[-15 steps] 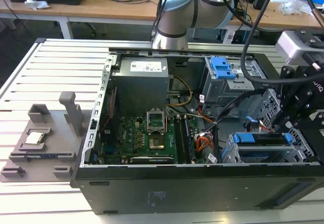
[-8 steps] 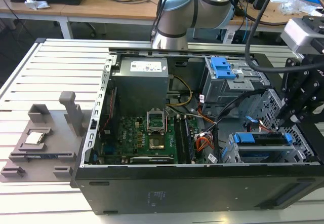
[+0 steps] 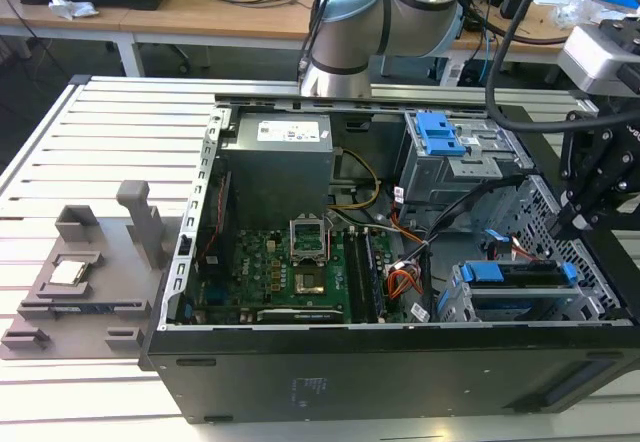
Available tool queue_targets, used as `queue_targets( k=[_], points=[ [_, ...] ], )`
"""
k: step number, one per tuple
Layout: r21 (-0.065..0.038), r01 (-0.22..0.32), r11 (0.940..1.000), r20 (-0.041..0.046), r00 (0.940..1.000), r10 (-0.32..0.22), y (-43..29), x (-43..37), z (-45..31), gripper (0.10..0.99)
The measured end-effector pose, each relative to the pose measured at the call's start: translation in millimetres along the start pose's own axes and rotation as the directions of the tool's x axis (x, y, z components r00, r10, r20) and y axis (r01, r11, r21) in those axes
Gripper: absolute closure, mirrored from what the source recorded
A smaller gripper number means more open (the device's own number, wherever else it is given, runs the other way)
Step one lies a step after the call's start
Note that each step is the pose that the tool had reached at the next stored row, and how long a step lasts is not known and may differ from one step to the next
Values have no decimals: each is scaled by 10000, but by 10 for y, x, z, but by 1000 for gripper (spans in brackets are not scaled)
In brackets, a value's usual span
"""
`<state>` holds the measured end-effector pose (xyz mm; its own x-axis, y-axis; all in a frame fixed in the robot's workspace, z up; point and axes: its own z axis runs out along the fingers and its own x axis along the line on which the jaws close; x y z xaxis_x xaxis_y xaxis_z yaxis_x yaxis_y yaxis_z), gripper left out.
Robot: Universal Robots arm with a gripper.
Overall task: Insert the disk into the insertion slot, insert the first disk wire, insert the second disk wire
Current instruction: 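Insert the first disk wire, then insert the second disk wire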
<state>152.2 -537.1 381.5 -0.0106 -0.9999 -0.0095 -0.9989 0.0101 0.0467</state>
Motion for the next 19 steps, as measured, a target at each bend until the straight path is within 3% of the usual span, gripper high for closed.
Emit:
queue_targets(
  k=[8,17,19],
  points=[
    [0,0,10000,-1,10000,0,3,-1,-56,980],
    [0,0,10000,1,10000,0,3,-1,-59,980],
    [0,0,10000,1,10000,0,114,0,-41,980]
  ],
)
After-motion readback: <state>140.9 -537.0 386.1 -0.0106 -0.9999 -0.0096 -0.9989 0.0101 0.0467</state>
